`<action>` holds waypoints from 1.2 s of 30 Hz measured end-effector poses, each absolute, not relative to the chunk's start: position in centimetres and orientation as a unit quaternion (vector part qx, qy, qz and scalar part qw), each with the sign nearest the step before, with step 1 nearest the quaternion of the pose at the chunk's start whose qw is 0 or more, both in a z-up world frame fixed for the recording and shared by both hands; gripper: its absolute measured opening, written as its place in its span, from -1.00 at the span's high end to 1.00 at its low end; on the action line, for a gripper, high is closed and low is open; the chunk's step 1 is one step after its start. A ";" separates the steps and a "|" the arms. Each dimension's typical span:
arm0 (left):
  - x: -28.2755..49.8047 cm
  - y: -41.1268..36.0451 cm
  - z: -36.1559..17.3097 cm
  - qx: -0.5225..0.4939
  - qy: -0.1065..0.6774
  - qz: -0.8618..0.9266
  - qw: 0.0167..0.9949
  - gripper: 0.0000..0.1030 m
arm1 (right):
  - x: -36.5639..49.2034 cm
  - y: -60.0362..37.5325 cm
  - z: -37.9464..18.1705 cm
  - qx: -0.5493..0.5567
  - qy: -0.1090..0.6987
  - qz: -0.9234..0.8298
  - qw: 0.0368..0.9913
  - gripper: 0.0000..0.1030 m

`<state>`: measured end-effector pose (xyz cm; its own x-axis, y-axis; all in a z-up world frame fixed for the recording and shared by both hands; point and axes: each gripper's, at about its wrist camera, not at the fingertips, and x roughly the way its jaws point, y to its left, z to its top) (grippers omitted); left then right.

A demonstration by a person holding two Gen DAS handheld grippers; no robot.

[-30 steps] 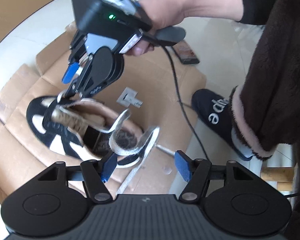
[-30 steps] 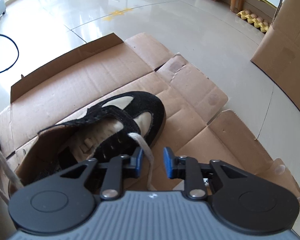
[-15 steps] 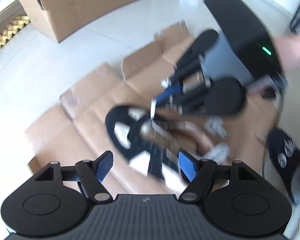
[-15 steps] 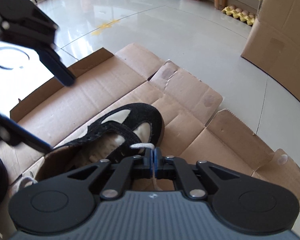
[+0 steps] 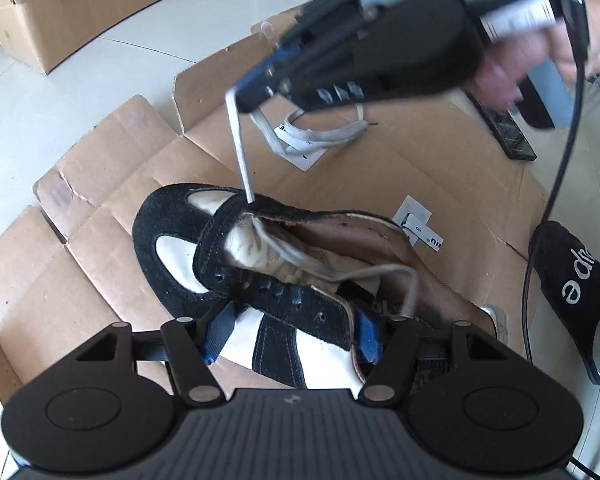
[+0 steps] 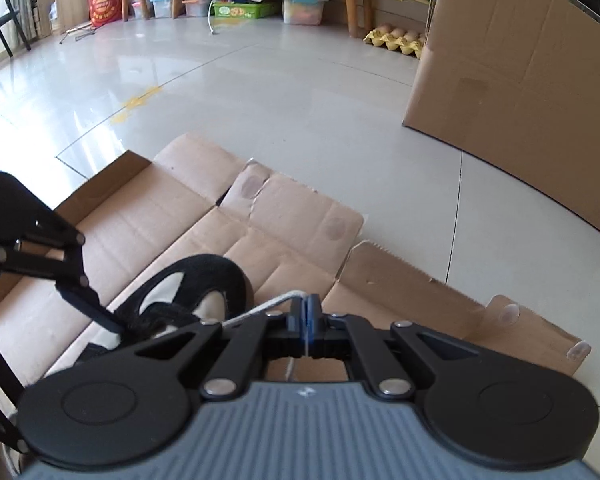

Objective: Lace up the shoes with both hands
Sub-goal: 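Pull the lace end up from the eyelet with the right tool while the left tool holds the sneaker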

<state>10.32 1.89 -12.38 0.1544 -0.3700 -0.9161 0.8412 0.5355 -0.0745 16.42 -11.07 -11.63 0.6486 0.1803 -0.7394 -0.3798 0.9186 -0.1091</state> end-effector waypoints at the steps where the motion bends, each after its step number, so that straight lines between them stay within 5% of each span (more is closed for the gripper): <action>1: 10.3 2.0 -12.4 0.235 0.498 -0.419 0.722 -0.24 | 16.4 -10.9 -11.6 -0.131 0.385 0.156 0.900 1.00; 6: 10.4 2.7 -12.2 0.225 0.501 -0.420 0.722 -0.32 | 16.6 -10.1 -11.5 -0.144 0.382 0.165 0.898 0.99; 12: 9.8 3.1 -11.3 0.204 0.504 -0.411 0.731 -0.34 | 17.0 -12.8 -10.8 -0.117 0.402 0.148 0.896 0.45; 18: 10.7 4.2 -9.1 0.161 0.496 -0.401 0.753 -0.34 | 16.1 -16.9 -10.9 -0.098 0.434 0.122 0.887 0.28; 31: 12.8 3.0 -10.2 0.172 0.483 -0.374 0.773 -0.34 | 16.6 -17.5 -17.4 -0.071 0.530 0.138 0.834 0.52; 32: 13.0 3.1 -10.3 0.172 0.483 -0.374 0.773 -0.34 | 16.7 -17.3 -17.8 -0.069 0.536 0.144 0.829 0.61; 33: 13.1 3.0 -10.3 0.170 0.482 -0.371 0.775 -0.34 | 16.8 -17.3 -17.9 -0.067 0.539 0.147 0.827 0.98; 36: 13.6 3.0 -10.2 0.160 0.478 -0.362 0.784 -0.34 | 17.3 -17.8 -17.0 -0.013 0.534 0.142 0.834 0.98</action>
